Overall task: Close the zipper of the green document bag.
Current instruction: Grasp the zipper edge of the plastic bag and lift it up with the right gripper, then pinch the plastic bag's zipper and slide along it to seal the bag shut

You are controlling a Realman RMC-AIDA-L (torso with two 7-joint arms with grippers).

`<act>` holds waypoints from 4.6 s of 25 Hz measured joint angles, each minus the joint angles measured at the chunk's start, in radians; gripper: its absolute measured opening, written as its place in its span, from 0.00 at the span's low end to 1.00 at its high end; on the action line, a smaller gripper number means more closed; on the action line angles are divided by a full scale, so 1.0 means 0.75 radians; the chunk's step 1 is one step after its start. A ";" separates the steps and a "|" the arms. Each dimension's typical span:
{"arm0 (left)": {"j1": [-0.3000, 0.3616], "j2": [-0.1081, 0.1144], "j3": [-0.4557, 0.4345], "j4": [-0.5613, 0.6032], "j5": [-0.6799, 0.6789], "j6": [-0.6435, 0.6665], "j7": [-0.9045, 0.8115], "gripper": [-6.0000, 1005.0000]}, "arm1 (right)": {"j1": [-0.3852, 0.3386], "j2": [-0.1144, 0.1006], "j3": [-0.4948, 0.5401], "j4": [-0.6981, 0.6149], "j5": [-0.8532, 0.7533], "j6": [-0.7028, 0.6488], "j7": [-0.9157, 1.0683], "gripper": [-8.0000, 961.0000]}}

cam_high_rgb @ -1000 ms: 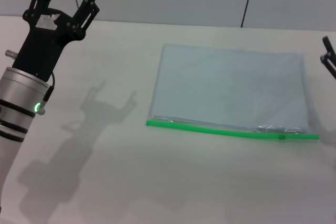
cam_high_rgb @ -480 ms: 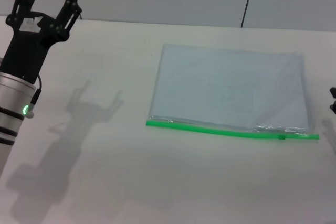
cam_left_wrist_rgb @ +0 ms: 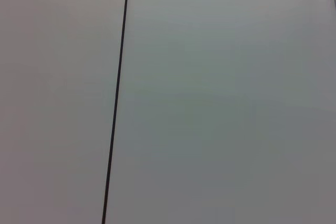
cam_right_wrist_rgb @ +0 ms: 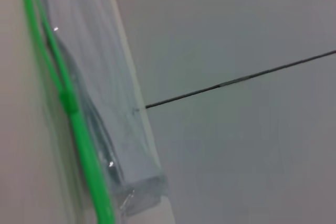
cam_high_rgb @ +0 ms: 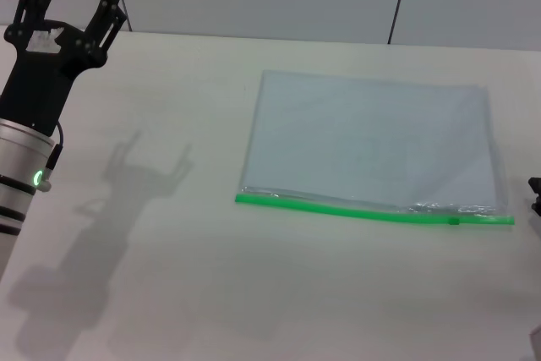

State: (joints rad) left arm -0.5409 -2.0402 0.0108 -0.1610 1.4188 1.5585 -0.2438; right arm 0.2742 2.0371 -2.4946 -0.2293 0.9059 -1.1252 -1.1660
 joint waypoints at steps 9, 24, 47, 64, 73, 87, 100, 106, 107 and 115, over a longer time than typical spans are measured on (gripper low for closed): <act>-0.001 0.000 0.000 0.000 0.000 0.000 0.000 0.80 | -0.002 0.005 -0.023 -0.010 -0.010 0.020 -0.132 0.93; -0.001 0.000 0.000 -0.002 0.000 0.002 0.000 0.79 | 0.007 0.004 -0.046 -0.043 -0.004 0.106 -0.218 0.93; -0.001 0.000 0.000 -0.002 0.000 0.002 0.000 0.77 | 0.022 0.004 -0.219 -0.170 -0.016 0.128 -0.221 0.86; -0.003 0.000 0.000 -0.004 0.000 0.002 0.000 0.76 | 0.038 0.002 -0.267 -0.232 -0.014 0.157 -0.288 0.58; -0.003 0.000 0.000 -0.002 0.000 0.002 -0.001 0.76 | 0.049 0.000 -0.301 -0.254 -0.016 0.144 -0.290 0.12; -0.021 0.000 0.017 -0.001 0.051 -0.021 0.049 0.75 | 0.106 -0.002 -0.313 -0.257 -0.001 0.195 -0.286 0.06; -0.144 -0.008 0.135 -0.055 0.344 -0.285 0.404 0.74 | 0.203 -0.009 -0.323 -0.308 -0.009 0.191 -0.122 0.06; -0.172 -0.010 0.320 -0.121 0.346 -0.321 0.602 0.73 | 0.235 -0.012 -0.310 -0.307 -0.003 0.191 -0.084 0.06; -0.176 -0.010 0.342 -0.129 0.346 -0.330 0.618 0.73 | 0.240 -0.013 -0.309 -0.305 -0.003 0.191 -0.077 0.06; -0.190 -0.013 0.412 -0.167 0.378 -0.406 0.739 0.73 | 0.253 -0.014 -0.308 -0.304 -0.004 0.191 -0.066 0.06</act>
State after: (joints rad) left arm -0.6835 -2.0502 0.3200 -0.2865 1.7024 1.2538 0.3106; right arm 0.4643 2.0263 -2.7258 -0.4570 0.9029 -0.9822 -1.2153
